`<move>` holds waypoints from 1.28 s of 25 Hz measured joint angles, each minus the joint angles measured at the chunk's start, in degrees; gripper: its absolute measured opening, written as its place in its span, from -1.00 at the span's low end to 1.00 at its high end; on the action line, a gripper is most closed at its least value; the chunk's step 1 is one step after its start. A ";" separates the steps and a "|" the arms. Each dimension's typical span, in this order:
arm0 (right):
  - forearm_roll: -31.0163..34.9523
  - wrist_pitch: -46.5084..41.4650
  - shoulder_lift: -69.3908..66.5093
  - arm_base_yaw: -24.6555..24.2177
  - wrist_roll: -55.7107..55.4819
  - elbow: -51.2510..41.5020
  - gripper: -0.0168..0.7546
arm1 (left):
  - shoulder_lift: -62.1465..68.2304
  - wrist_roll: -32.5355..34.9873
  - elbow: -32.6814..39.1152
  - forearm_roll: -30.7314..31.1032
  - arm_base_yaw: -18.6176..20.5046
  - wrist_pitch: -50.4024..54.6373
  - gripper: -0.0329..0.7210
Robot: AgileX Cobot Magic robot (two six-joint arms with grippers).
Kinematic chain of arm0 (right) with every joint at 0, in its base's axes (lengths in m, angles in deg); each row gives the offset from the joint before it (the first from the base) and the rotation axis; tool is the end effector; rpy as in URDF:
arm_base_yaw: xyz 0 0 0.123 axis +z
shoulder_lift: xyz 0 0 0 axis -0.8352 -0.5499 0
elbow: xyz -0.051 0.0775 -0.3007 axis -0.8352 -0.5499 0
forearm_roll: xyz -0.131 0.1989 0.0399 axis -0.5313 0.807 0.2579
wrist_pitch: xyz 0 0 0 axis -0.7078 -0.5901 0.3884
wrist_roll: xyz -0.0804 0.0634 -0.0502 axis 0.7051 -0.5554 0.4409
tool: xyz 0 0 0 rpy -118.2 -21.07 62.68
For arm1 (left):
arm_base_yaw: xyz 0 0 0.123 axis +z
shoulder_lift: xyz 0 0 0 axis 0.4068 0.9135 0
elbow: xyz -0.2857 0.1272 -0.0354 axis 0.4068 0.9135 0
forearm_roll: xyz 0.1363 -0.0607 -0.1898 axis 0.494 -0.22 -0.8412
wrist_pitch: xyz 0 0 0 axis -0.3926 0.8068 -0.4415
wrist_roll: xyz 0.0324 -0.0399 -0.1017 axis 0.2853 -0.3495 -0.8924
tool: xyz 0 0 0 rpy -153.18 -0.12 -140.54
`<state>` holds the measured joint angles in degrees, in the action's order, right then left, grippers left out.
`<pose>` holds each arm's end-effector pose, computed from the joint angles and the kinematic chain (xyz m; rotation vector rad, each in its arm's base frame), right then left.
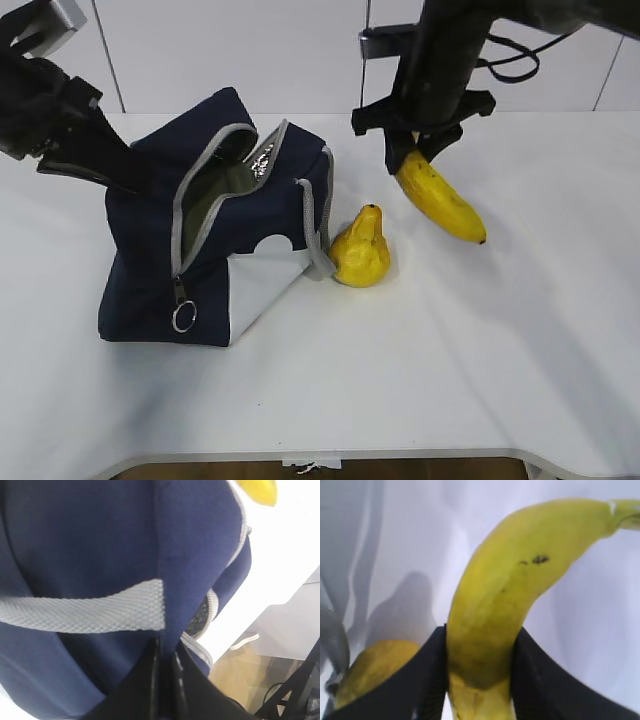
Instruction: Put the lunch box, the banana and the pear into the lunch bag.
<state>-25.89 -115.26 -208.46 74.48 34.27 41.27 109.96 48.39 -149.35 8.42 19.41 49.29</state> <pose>0.4772 0.1493 0.2483 -0.2911 2.8209 0.0390 0.3285 -0.1006 0.2944 0.5166 2.5964 -0.9469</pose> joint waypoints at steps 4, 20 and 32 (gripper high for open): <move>4.94 -0.24 4.55 0.00 0.00 -0.05 -0.24 | 0.00 0.00 0.00 -0.21 0.00 0.13 -0.93; 42.66 -1.15 8.82 0.00 8.06 -0.05 -0.24 | 0.00 0.00 0.00 -11.04 0.00 0.74 -0.93; 57.66 6.59 -0.15 -0.03 11.95 -0.05 -0.24 | 0.03 0.00 0.00 -13.05 0.00 0.74 -0.93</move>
<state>31.77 -108.68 -208.62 74.45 46.22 41.21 109.98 48.39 -149.35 -4.64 19.41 50.03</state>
